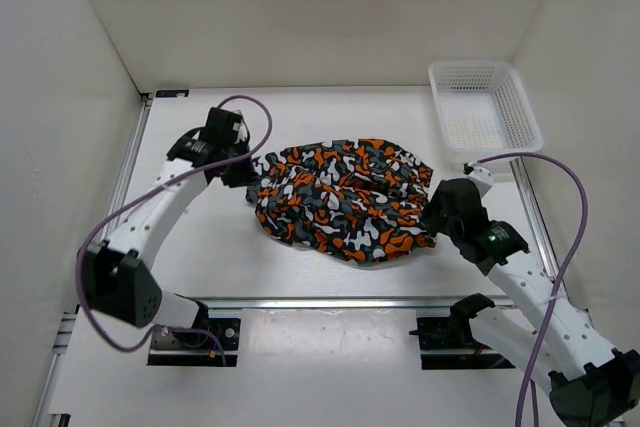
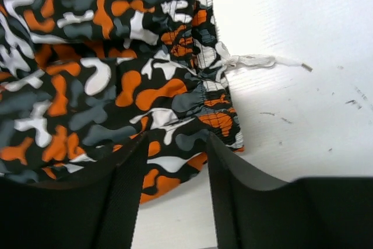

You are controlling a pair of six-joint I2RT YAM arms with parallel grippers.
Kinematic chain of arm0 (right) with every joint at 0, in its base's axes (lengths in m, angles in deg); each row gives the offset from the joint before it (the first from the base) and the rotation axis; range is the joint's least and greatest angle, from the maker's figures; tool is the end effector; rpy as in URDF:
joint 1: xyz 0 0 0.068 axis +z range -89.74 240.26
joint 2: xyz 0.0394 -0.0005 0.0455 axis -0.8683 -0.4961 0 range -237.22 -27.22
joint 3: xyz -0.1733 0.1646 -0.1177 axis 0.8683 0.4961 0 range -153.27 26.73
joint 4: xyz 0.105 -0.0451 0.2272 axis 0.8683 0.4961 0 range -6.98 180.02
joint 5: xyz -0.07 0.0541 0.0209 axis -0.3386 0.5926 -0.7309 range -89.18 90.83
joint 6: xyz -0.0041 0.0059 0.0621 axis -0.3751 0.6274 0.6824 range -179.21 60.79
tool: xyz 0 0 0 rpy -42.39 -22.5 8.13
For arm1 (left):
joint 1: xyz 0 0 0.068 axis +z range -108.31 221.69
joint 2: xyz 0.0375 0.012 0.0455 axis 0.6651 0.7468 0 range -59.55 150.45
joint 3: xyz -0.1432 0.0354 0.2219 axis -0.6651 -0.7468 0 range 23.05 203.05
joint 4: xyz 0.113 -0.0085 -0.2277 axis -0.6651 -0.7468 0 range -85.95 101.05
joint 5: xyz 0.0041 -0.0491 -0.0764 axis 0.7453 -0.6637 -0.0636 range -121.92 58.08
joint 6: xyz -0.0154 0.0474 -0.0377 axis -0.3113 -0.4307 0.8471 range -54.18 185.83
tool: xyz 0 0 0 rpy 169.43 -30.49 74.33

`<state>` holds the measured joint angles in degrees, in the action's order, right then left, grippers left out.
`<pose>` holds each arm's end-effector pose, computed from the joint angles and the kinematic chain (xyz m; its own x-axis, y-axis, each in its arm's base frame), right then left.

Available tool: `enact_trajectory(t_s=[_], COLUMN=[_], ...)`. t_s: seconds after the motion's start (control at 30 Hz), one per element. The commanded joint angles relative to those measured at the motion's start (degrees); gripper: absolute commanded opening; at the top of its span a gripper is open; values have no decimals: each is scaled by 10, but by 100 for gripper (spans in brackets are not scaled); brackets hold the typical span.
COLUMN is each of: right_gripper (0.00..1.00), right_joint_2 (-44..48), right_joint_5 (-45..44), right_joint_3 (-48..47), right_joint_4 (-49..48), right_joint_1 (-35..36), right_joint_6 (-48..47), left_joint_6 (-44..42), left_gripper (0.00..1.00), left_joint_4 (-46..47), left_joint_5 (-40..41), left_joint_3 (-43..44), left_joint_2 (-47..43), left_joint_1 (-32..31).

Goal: Fold and stack the shorts
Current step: Flatten the shorts out

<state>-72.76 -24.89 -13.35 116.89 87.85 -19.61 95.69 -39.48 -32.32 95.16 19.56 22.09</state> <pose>0.1621 0.0615 0.2602 -0.5092 0.3818 -0.7713 0.2657 0.9222 0.2810 0.2632 -0.0941 0.2943 -0.8580 -0.2231 -0.4627 -0.1018 0.9568 -0.2725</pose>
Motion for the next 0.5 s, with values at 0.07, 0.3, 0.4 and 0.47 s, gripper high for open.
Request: enact_trajectory(t_s=[0.07,0.3,0.4,0.47], right_gripper=[56,99,99,98], right_joint_2=[-28,-46,-39,-51], right_joint_5=[-8,179,238,273], right_joint_3=[-64,-73,-33,-17], right_joint_4=[65,166,135,111], right_joint_1=[-3,-9,-21,-41], right_joint_6=[64,178,228,244], left_joint_6=[7,25,30,36], left_gripper=[84,99,99,99], left_joint_4=[7,-6,-6,-6], left_joint_5=[-16,-51,-63,-63], left_joint_3=[90,79,71,65], left_joint_2=[99,174,195,200], left_joint_1=[-5,-11,-23,-29])
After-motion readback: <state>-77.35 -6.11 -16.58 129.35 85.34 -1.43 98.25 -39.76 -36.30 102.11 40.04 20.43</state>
